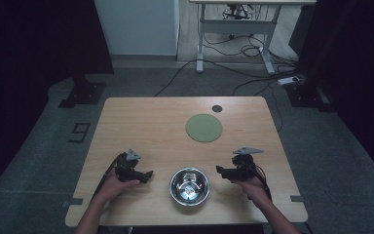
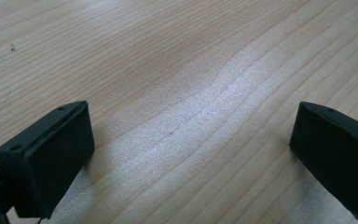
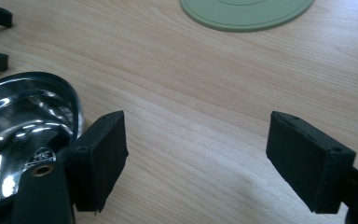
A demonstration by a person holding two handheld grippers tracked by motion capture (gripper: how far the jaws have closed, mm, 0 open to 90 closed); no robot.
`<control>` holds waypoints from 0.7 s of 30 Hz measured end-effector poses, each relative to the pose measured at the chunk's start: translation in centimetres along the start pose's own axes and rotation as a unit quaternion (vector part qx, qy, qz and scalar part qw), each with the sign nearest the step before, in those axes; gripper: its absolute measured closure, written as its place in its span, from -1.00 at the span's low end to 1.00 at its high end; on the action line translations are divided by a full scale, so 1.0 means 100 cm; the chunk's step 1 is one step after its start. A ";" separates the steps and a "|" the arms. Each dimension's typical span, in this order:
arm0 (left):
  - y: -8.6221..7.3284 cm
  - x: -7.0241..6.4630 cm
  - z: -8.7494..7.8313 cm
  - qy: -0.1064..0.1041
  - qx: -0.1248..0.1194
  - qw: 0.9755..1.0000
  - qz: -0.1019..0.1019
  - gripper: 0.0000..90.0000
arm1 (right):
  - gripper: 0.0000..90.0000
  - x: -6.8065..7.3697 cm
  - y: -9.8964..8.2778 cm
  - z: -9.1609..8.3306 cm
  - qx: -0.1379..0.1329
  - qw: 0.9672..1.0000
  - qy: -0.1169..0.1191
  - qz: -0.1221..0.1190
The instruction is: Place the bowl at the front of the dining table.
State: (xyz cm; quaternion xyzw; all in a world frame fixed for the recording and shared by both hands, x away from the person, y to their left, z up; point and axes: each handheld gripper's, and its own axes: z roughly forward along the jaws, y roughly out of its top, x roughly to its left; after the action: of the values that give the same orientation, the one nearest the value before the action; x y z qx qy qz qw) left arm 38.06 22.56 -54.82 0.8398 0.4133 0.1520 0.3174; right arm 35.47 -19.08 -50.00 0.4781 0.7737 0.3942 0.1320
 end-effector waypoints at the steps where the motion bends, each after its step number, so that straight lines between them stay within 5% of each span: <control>1: 0.000 0.000 0.000 0.000 0.000 1.000 0.000 -1.00 | -0.55 0.002 0.000 0.000 0.000 1.000 0.002 -0.001; 21: 0.000 0.000 0.000 0.000 0.000 1.000 0.000 -1.00 | -0.55 0.029 -0.001 0.009 0.009 0.999 0.032 -0.023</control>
State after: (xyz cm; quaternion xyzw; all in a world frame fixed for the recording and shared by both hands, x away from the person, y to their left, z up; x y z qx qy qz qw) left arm 38.06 22.55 -54.82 0.8398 0.4133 0.1519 0.3175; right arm 34.48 -16.24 -50.14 0.4487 0.7916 0.3993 0.1125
